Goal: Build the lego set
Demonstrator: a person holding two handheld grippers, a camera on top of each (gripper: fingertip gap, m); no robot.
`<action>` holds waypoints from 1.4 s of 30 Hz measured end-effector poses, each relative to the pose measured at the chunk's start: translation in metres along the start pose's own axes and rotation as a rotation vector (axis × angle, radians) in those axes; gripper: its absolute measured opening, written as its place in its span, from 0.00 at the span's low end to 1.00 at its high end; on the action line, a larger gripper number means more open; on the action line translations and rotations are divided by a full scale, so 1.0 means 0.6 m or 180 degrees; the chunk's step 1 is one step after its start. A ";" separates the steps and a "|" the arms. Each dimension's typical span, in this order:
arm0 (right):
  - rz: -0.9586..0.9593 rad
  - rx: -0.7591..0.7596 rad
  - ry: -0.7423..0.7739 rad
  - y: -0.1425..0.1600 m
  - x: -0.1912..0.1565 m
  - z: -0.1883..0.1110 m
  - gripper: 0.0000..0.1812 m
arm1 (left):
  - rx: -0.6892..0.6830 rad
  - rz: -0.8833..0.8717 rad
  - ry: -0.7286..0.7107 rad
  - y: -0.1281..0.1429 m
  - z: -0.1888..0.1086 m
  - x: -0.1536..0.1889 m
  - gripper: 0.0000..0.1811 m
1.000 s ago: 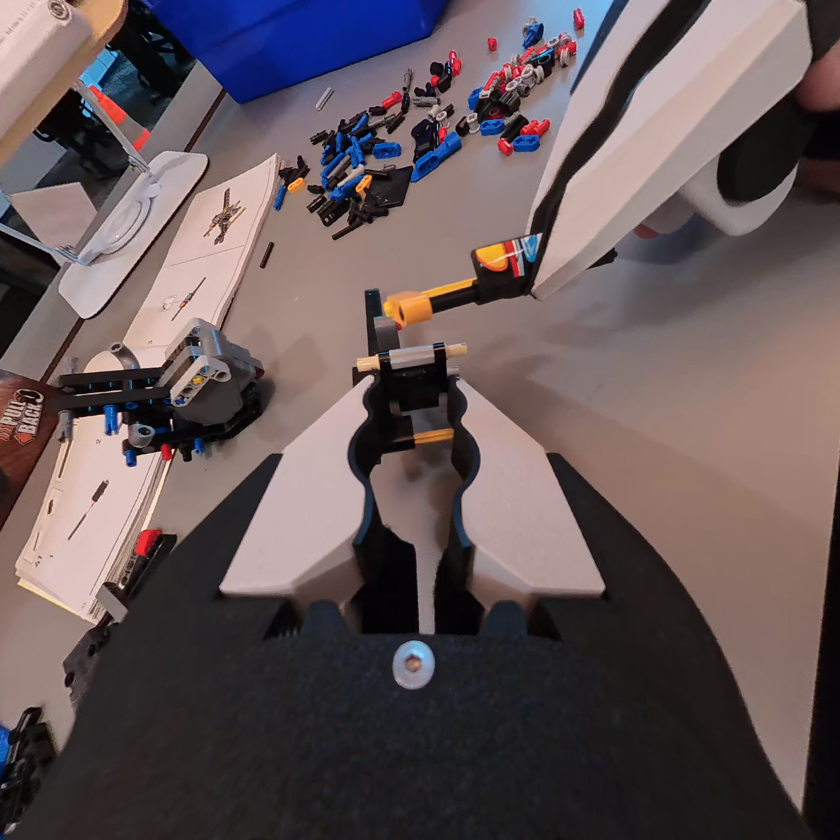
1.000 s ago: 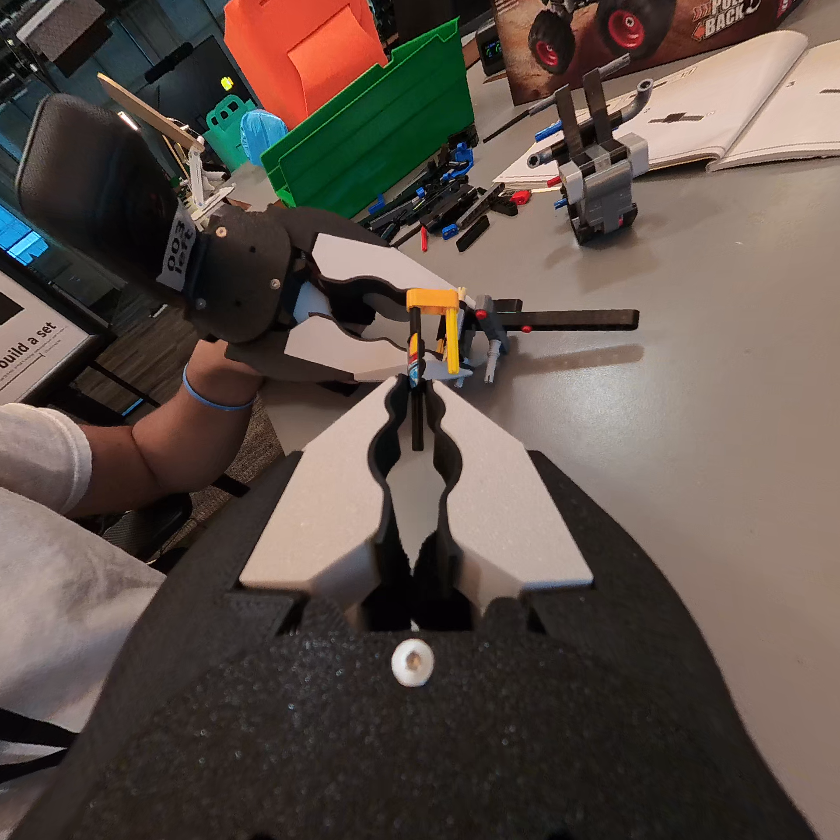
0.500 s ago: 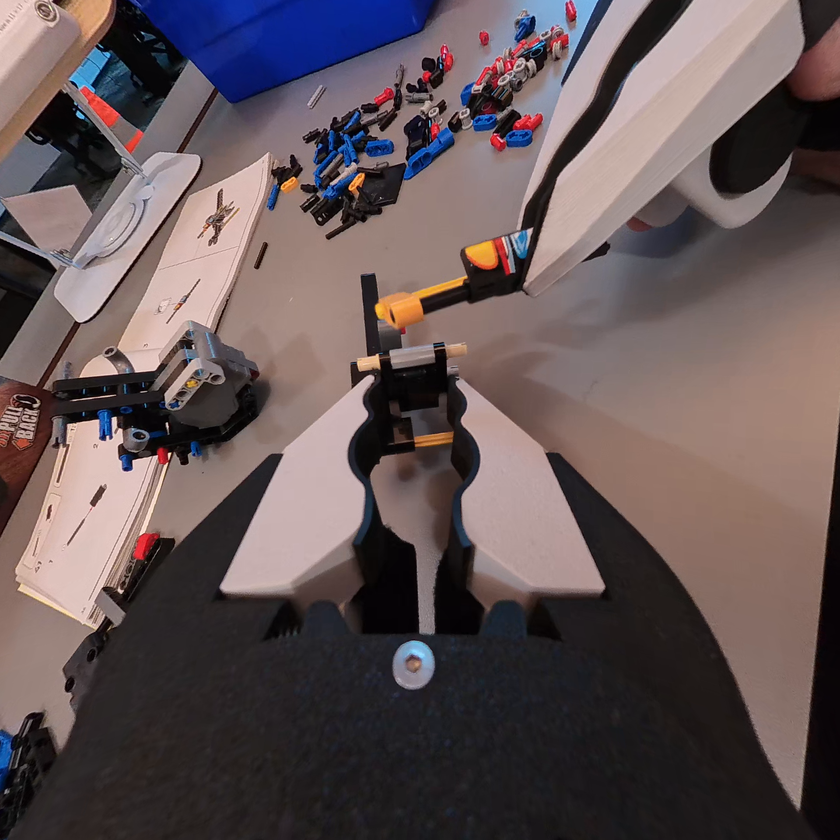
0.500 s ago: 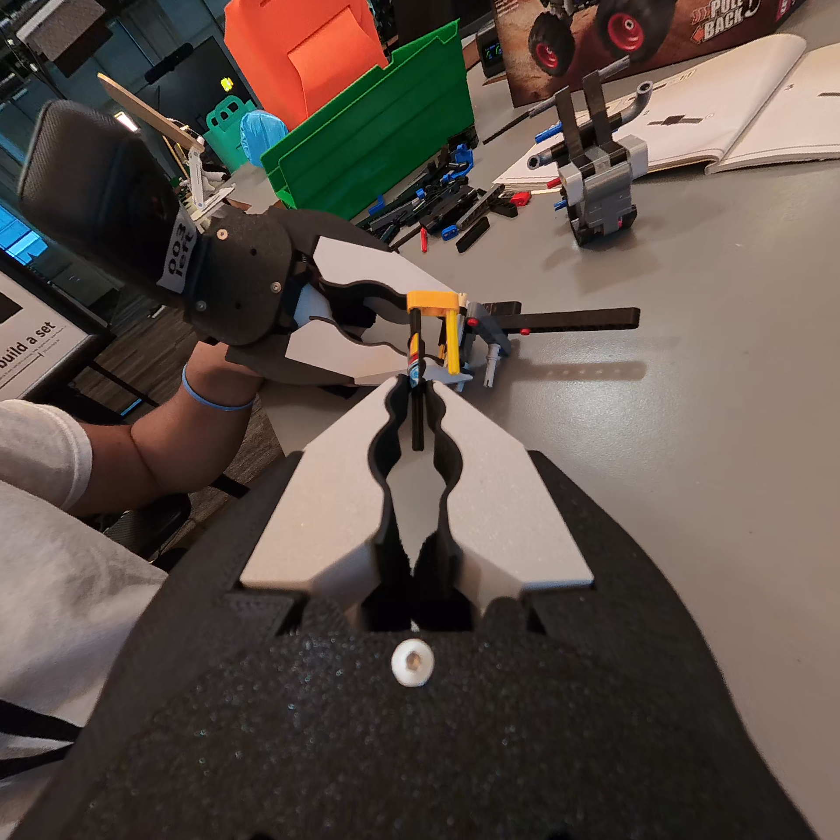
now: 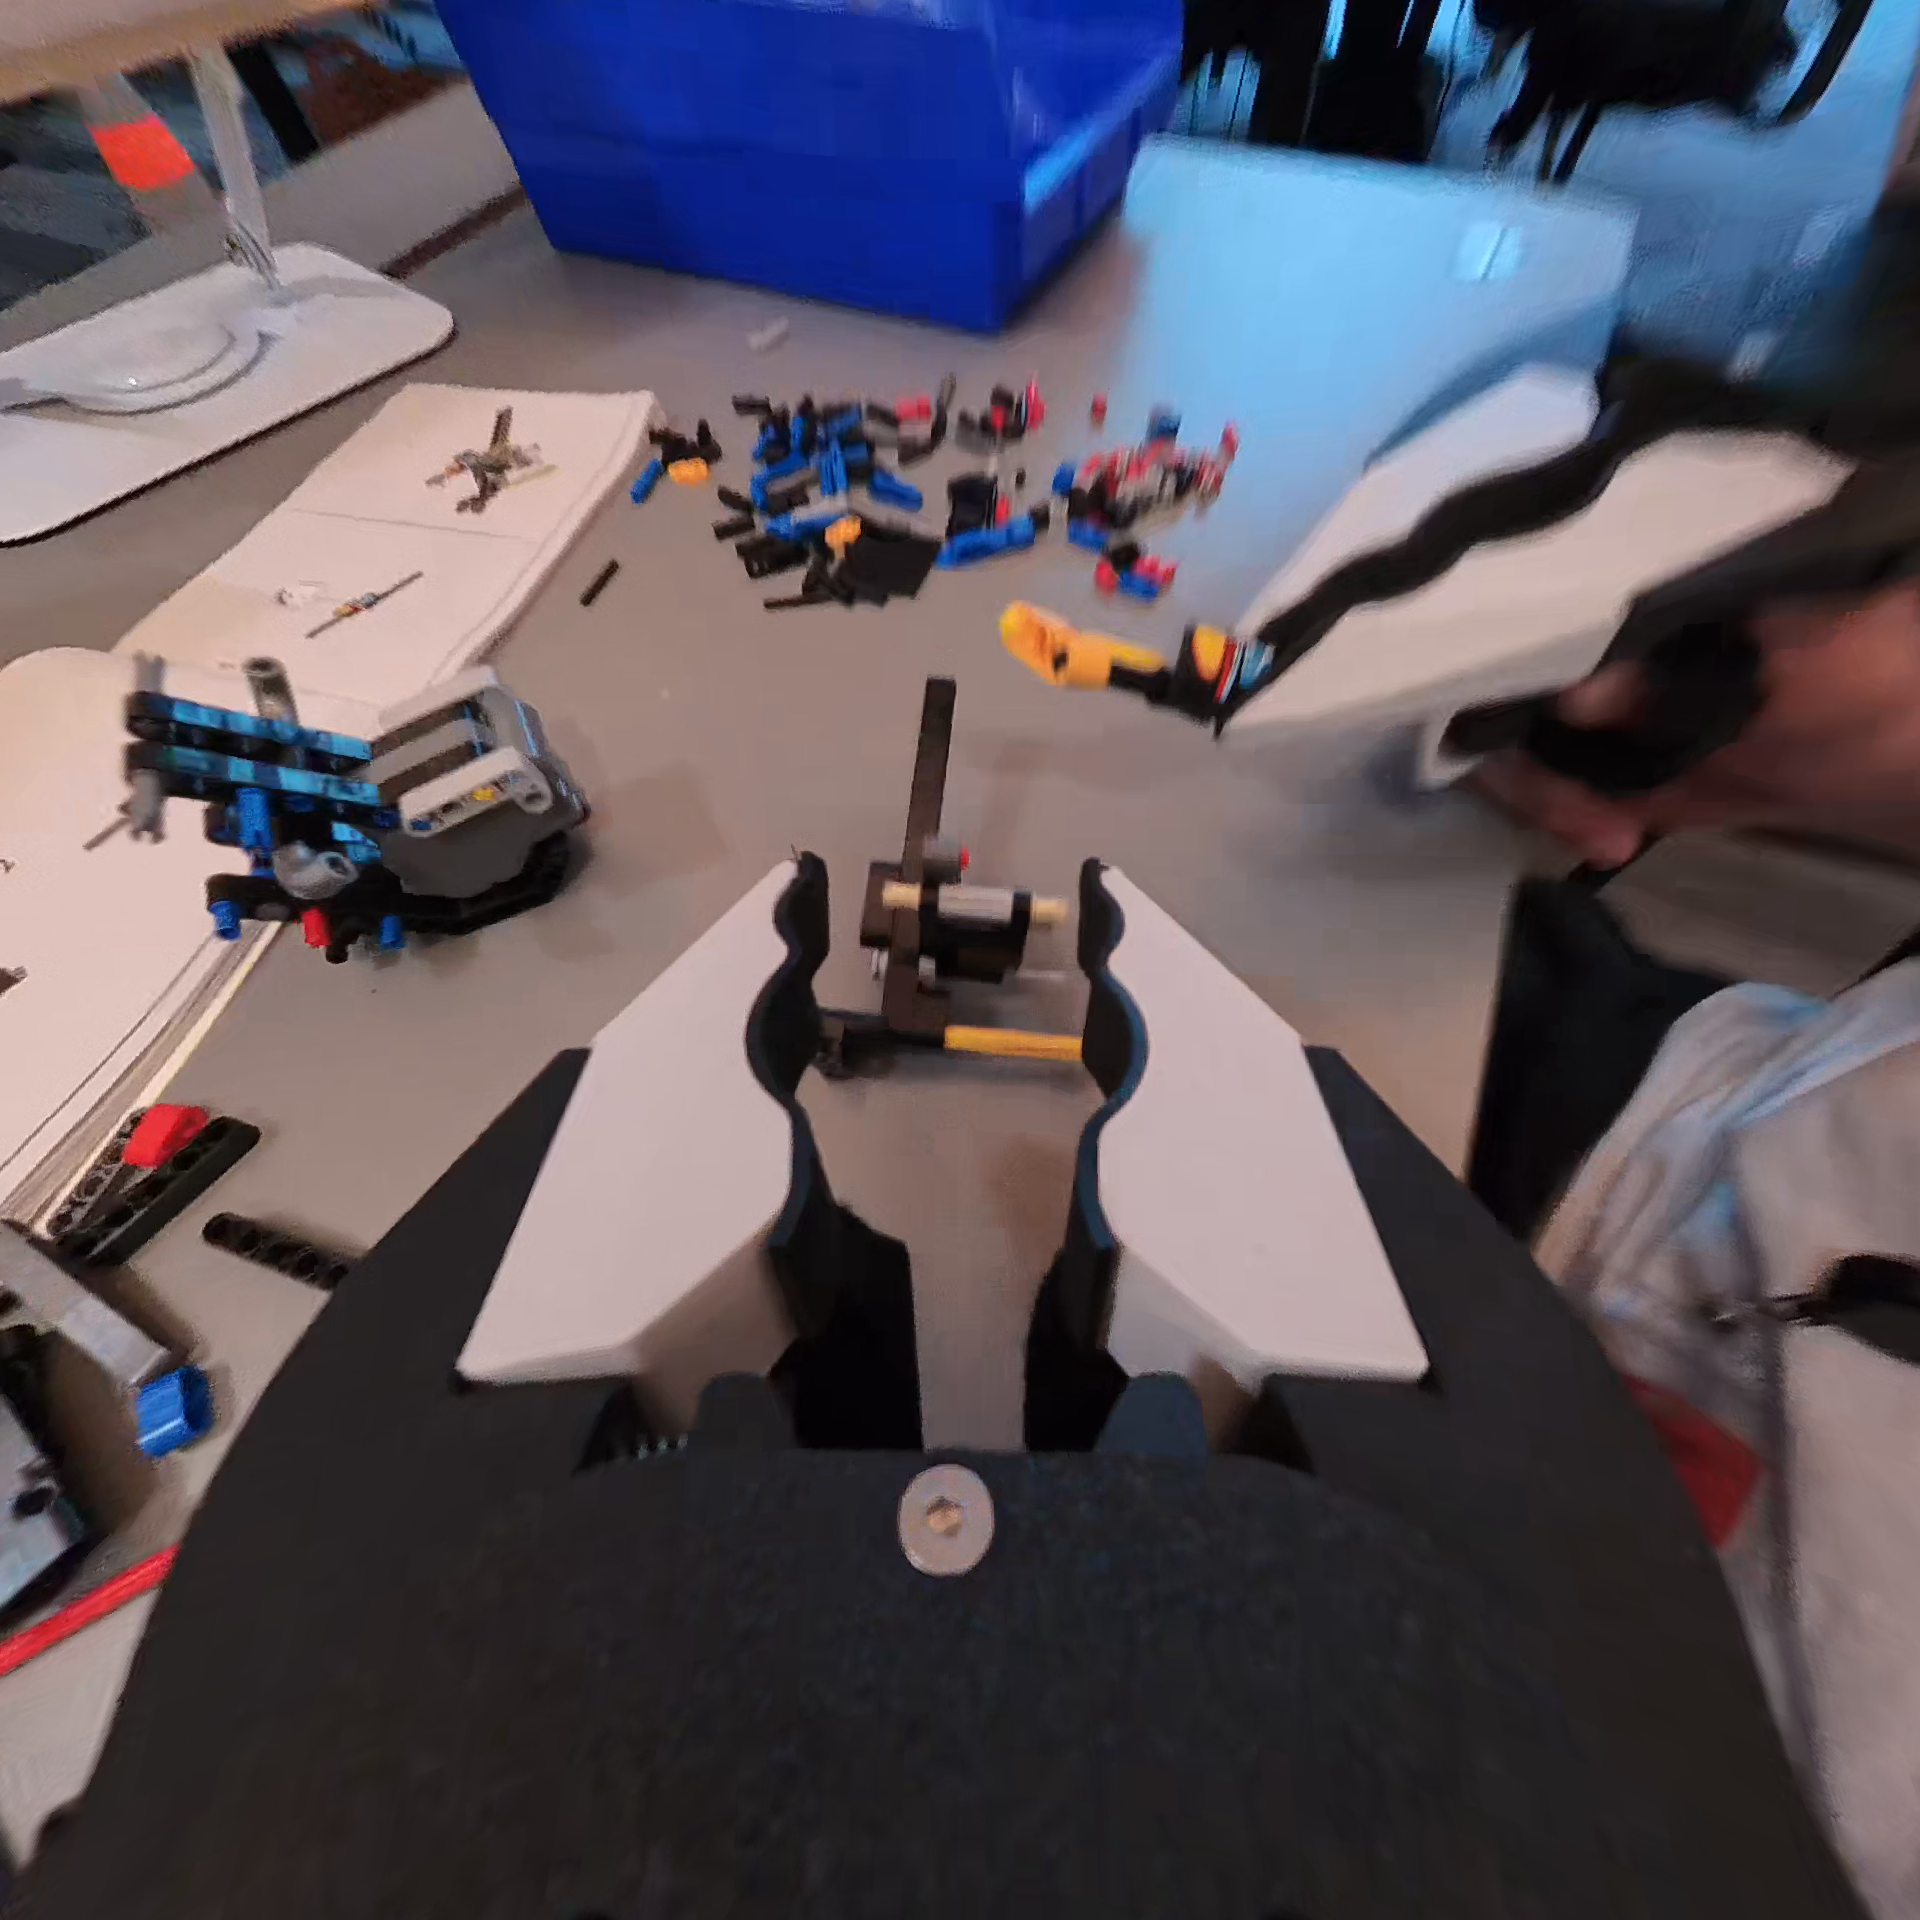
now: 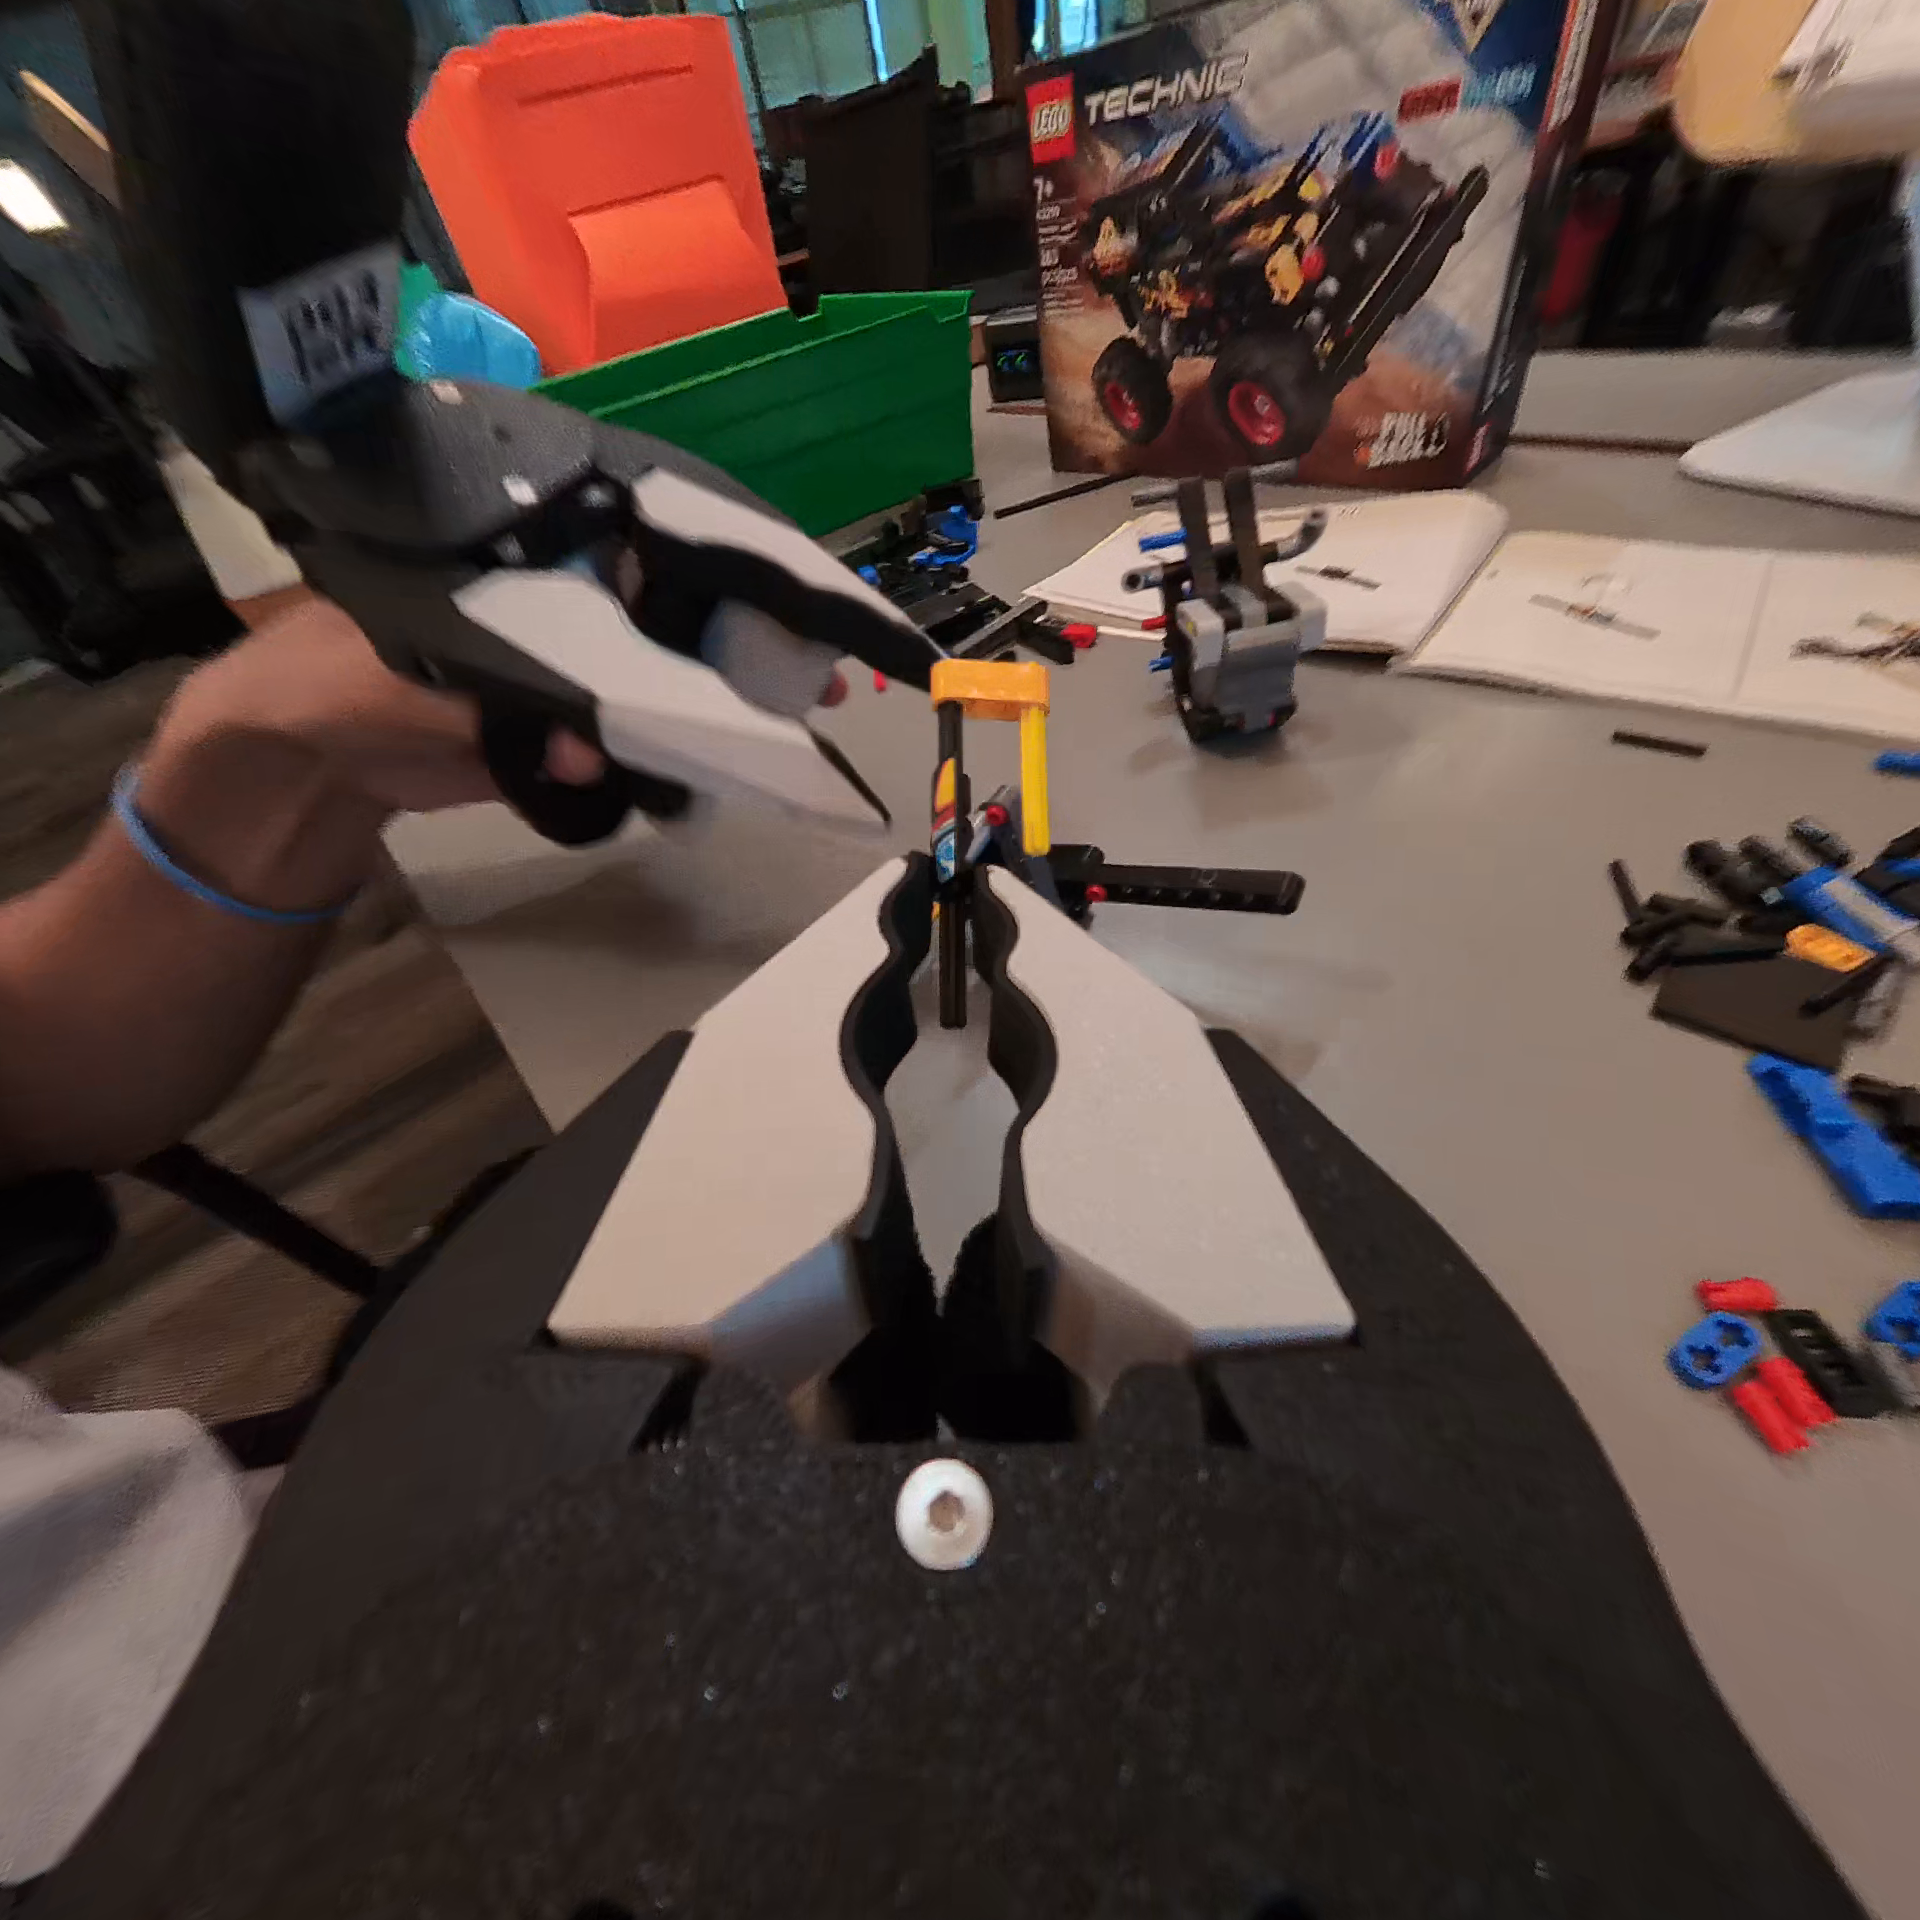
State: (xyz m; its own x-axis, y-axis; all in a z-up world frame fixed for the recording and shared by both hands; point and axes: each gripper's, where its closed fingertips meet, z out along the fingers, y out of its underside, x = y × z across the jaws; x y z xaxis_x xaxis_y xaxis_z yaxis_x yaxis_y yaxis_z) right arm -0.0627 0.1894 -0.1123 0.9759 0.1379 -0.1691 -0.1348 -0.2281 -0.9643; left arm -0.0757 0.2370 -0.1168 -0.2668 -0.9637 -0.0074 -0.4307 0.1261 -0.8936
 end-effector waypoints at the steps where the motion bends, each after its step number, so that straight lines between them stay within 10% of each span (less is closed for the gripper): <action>1: -0.0149 0.0020 0.0092 -0.002 -0.002 0.000 0.03 | 0.0155 -0.0171 0.0077 -0.017 -0.011 0.003 0.25; 12: -0.1615 -0.0055 0.0725 -0.002 -0.020 0.006 0.04 | 0.0524 -0.1482 0.0798 -0.047 0.000 0.037 0.05; 36: -0.1378 -0.0162 0.0657 0.009 -0.006 -0.002 0.04 | 0.0714 -0.1546 0.1005 -0.038 0.013 0.049 0.05; 42: -0.0920 -0.0442 -0.0060 0.026 -0.043 0.008 0.14 | 0.0272 -0.1439 0.1050 -0.012 -0.027 0.002 0.04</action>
State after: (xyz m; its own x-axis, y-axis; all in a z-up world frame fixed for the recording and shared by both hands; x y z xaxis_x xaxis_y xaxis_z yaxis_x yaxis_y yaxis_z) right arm -0.0906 0.1871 -0.1241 0.9668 0.2338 0.1028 0.1735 -0.3061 -0.9361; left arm -0.0870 0.2388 -0.1029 -0.3332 -0.7911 0.5130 -0.4971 -0.3149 -0.8085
